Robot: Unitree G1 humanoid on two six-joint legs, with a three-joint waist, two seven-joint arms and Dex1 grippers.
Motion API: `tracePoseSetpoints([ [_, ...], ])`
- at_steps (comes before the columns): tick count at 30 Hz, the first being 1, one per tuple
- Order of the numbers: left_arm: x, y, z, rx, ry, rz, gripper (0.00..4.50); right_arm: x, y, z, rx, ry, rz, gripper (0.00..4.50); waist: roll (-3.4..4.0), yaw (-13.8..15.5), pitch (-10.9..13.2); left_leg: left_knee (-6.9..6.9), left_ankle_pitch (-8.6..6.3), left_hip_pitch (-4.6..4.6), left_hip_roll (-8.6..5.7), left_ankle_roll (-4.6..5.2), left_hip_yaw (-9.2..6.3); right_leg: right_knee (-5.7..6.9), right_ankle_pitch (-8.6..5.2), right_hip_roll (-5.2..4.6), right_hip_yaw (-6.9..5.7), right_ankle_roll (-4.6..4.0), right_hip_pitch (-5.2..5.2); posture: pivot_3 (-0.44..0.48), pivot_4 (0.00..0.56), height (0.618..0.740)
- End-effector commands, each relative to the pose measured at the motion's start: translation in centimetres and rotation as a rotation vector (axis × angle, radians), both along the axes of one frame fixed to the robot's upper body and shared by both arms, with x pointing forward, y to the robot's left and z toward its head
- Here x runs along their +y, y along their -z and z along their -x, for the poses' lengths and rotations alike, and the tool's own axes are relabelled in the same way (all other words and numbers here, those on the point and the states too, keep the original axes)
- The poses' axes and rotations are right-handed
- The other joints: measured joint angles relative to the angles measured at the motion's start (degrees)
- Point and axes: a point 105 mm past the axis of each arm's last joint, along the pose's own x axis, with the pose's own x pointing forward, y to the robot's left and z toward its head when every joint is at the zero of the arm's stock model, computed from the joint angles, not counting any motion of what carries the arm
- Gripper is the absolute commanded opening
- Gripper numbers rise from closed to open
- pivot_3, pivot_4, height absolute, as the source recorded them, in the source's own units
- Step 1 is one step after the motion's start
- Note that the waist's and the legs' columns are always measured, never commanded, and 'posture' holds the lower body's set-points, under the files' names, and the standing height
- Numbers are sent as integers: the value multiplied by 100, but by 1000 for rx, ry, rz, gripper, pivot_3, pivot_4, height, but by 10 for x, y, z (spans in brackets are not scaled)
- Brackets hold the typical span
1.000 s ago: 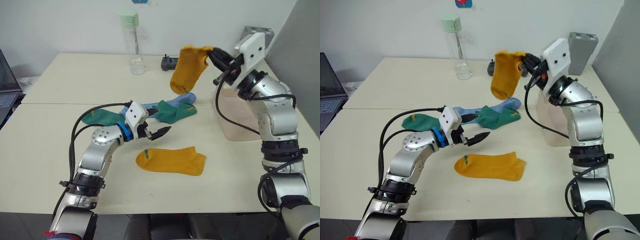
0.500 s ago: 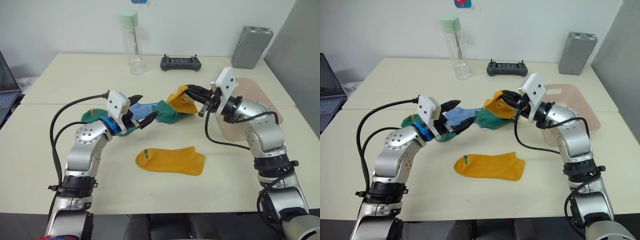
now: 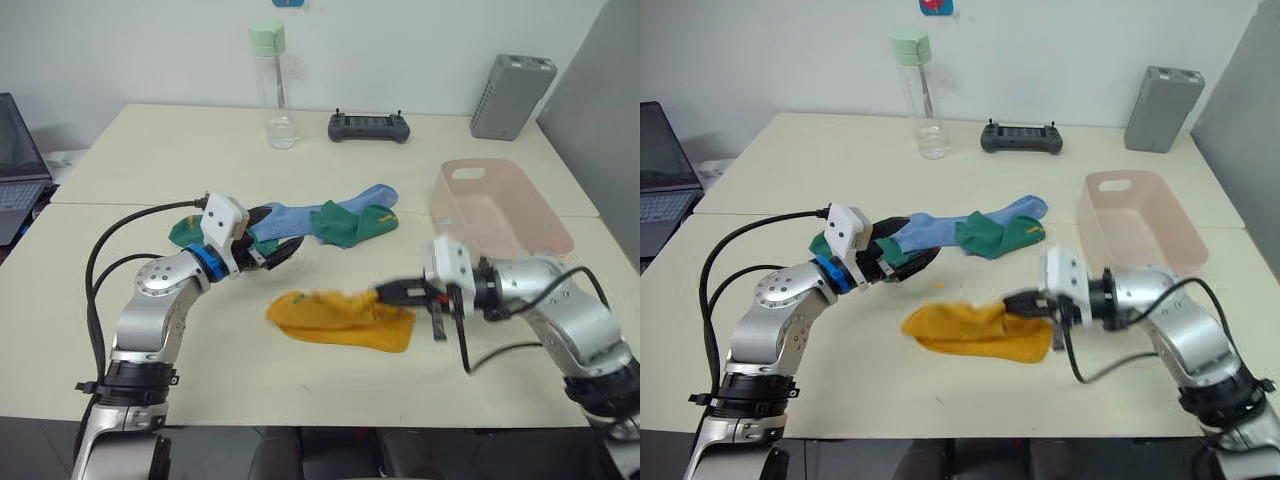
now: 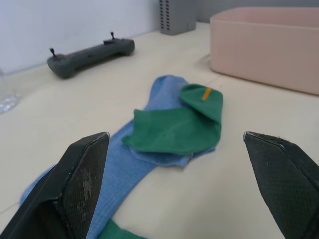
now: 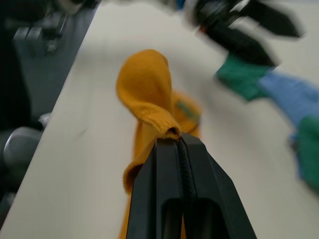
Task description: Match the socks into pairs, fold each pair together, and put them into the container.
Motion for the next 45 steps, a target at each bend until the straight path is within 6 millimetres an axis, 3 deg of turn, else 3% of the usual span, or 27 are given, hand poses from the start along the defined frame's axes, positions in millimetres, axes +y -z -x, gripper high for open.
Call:
tracePoseSetpoints([
  [1,-7,-9,1,-30,37,-11,4500,4,-5,16,-98,-119,26,50,0,-54,0,0,0,0,0,0,-1,1,0,0,0,1,1,0,150,740],
  [5,-10,-4,1,-13,56,-35,4500,-2,15,25,-167,-201,129,50,0,-63,0,5,0,1,-2,0,-1,0,2,0,0,6,5,0,150,740],
  [8,-10,-2,3,0,65,-44,4500,-3,18,21,-191,-195,135,50,0,-65,0,5,0,1,-2,0,1,0,2,-1,2,6,4,0,150,740],
  [9,-9,0,4,5,63,-46,4500,-4,18,20,-193,-187,133,244,0,-65,0,5,0,1,-2,0,0,0,2,-1,1,6,4,0,150,740],
  [11,-7,2,6,15,61,-56,4500,-6,20,18,-182,-176,138,698,0,-65,0,5,0,1,-2,0,-1,1,2,-1,1,6,4,0,150,740],
  [17,3,10,16,77,67,-89,4500,-29,19,21,-123,-131,187,2716,-1,-57,0,4,0,1,-2,0,0,0,1,-1,2,4,4,0,150,740],
  [22,18,22,43,245,117,-109,4500,-43,12,33,77,-5,124,4463,-1,-56,0,1,0,1,0,-1,-3,2,-3,-2,-1,-2,4,0,150,740],
  [26,30,45,63,379,131,-172,4500,-44,17,34,194,106,54,4463,-1,-71,0,2,0,5,2,-1,0,2,-4,-2,3,-3,5,0,150,740],
  [30,27,54,63,389,119,-183,4500,-36,24,34,219,144,28,4463,-2,-64,0,7,0,6,1,-1,1,2,-20,-3,6,-34,3,0,150,740],
  [34,25,57,65,393,132,-190,3666,-34,24,31,203,167,14,4500,-2,-53,0,10,0,5,0,-1,5,1,-20,-4,8,-33,3,0,150,740],
  [45,18,61,64,403,163,-176,283,-36,26,28,183,171,25,4500,-2,-57,0,0,-1,5,1,-1,7,1,-24,-4,4,-37,2,0,150,740],
])
